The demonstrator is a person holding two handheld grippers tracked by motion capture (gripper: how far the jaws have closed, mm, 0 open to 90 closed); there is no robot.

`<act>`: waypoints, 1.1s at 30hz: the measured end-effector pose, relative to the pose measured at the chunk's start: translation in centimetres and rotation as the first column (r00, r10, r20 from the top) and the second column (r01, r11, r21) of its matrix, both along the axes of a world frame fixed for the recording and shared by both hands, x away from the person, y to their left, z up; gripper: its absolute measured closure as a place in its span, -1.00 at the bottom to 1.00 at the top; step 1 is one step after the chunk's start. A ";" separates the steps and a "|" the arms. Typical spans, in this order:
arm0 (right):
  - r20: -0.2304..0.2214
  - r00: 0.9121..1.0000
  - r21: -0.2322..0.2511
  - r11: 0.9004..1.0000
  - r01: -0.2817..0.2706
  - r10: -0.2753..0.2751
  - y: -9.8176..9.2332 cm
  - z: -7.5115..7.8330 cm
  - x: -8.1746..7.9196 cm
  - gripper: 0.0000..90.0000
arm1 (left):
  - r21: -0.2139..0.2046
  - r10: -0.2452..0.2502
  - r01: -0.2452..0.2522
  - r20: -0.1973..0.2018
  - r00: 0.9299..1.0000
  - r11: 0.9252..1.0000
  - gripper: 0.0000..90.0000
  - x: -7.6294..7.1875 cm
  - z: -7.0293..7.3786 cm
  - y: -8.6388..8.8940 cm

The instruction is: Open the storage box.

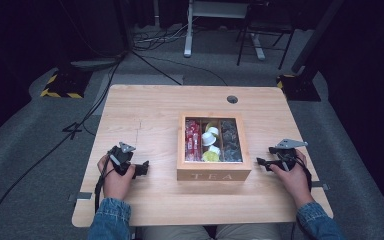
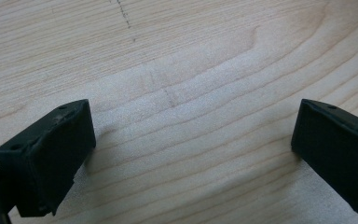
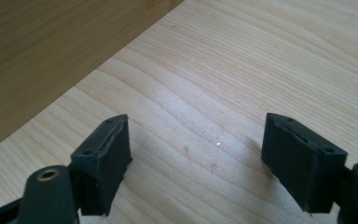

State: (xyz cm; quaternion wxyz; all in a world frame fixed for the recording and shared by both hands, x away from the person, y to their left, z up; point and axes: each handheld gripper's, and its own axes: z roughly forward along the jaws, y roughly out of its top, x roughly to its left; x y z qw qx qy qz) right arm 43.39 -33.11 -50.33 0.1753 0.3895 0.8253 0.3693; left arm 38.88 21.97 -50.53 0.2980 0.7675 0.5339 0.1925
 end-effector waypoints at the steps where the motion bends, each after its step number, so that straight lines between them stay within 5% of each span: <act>1: 0.000 1.000 -0.001 1.000 -0.001 0.001 0.0 0.0 0.0 -0.47 | 0.002 -0.001 0.001 0.000 1.000 1.000 -1.00 0.0 0.0 0.0; 12: 0.001 1.000 0.000 1.000 -0.004 0.004 0.0 0.0 0.0 -0.47 | 0.000 -0.005 0.005 0.005 1.000 1.000 -0.97 -0.2 0.1 0.2; 16: 0.001 1.000 0.001 1.000 -0.009 0.009 -0.1 0.0 0.0 -0.47 | 0.005 0.019 -0.019 0.020 1.000 1.000 -0.49 -0.4 0.6 0.7; 19: -0.003 1.000 0.006 1.000 -0.011 0.011 -0.1 0.0 0.0 -0.47 | 0.022 0.034 -0.034 0.005 0.999 0.999 -0.54 -0.5 0.9 1.1; 26: -0.001 1.000 0.004 1.000 -0.010 0.010 -0.1 0.0 0.1 -0.47 | -0.012 0.021 -0.021 0.039 0.999 1.000 -0.49 -1.3 3.6 0.7; 33: 0.000 1.000 0.003 1.000 -0.010 0.010 -0.1 0.0 0.1 -0.47 | 0.010 -0.025 0.024 0.058 0.998 1.000 -0.47 -2.1 5.9 -0.6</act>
